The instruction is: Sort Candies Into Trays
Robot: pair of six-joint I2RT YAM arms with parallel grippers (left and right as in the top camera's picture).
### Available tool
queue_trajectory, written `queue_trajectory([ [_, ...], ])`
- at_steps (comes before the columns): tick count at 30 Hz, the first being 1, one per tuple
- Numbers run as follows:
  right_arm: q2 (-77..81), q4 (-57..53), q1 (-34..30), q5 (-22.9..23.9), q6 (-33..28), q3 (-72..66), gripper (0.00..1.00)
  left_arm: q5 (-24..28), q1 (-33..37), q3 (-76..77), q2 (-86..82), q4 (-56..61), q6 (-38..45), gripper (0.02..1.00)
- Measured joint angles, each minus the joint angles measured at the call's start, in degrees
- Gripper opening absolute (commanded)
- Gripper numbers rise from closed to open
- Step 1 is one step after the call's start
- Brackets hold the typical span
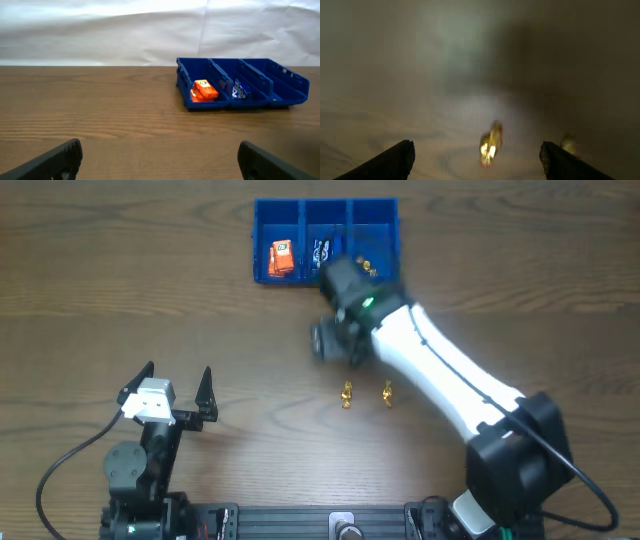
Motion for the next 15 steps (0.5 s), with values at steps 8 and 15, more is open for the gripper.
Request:
queue_trajectory([
  [8, 0.0, 3.3, 3.4, -0.3, 5.4, -9.5, 0.809, 0.0, 0.0, 0.0, 0.0, 0.0, 0.0, 0.998],
  [15, 0.0, 6.6, 3.4, -0.3, 8.2, -13.1, 0.761, 0.0, 0.0, 0.0, 0.0, 0.0, 0.0, 0.998],
])
